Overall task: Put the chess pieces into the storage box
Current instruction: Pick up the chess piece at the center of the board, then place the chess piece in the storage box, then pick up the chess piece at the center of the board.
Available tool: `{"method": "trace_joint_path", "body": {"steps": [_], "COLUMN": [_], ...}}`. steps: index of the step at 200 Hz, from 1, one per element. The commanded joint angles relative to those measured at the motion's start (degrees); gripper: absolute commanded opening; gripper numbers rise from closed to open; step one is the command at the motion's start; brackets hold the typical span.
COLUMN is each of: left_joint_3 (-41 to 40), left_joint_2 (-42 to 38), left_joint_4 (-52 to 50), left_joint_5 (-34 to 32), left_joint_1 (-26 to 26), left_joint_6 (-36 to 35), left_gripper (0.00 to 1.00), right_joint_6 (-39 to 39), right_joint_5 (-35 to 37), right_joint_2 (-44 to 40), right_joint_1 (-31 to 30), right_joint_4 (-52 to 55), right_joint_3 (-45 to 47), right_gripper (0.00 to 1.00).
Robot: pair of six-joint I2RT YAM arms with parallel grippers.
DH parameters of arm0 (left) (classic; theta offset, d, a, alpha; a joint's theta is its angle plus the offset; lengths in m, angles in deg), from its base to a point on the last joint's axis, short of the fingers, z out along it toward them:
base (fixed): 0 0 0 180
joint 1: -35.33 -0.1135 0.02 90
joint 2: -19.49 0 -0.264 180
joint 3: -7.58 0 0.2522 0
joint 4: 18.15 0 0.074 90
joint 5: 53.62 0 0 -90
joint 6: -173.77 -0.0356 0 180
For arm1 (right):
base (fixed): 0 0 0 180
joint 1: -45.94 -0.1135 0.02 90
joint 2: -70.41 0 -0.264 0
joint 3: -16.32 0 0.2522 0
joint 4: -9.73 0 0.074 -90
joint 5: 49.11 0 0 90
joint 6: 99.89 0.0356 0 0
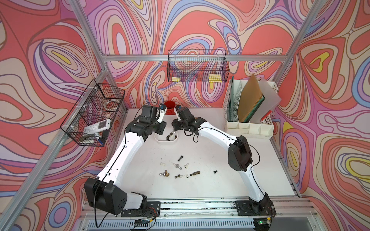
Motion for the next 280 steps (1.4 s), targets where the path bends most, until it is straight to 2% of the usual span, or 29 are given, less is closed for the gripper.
{"method": "trace_joint_path", "body": {"steps": [1,68,79,108,135,185,222,250,280], "left_joint_3": [-0.7,-0.8,-0.8,-0.8,-0.8,-1.2,-1.0,-1.9,-6.5], "left_joint_2": [-1.2,-1.3,-1.1,-1.0,-0.8,-0.5,0.5,-0.5,-4.8], "left_joint_4": [1.3,1.8,1.8,1.7,2.0,2.2,1.6,1.5,1.1], "left_joint_5": [-0.8,-0.1,0.2,0.6,0.5,0.9,5.0,4.6,8.5], "left_joint_1": [-0.7,-1.8,-2.1,-2.7,-2.8,-2.9,-2.2,3.6,11.9], "left_joint_6": [-0.4,0.1,0.3,0.5,0.7,0.8,0.7,-2.8,-1.1], "left_gripper": [0.47,0.47,0.47,0.47,0.47,0.47,0.47,0.46,0.46], "right_joint_6": [-4.2,-11.6,-12.3,-12.7,-12.1,-10.3,-8.2,-5.1,-1.3], "right_joint_5": [-2.0,-0.8,-0.4,-0.5,-1.3,-2.0,1.6,4.6,4.4], "right_joint_2": [7.3,17.0,17.8,17.9,14.3,2.7,-9.9,-20.9,-37.7], "right_joint_1": [-0.2,-0.4,-0.4,-0.4,-0.4,-0.4,-0.3,1.3,5.9], "right_joint_4": [-1.2,-13.9,-15.0,-15.9,-18.3,-20.8,-17.7,-8.7,-5.9], "right_joint_3": [-5.2,-11.2,-11.5,-11.2,-7.2,2.2,12.5,21.9,40.4], "right_gripper": [0.19,0.23,0.26,0.34,0.36,0.38,0.38,0.38,0.38]}}
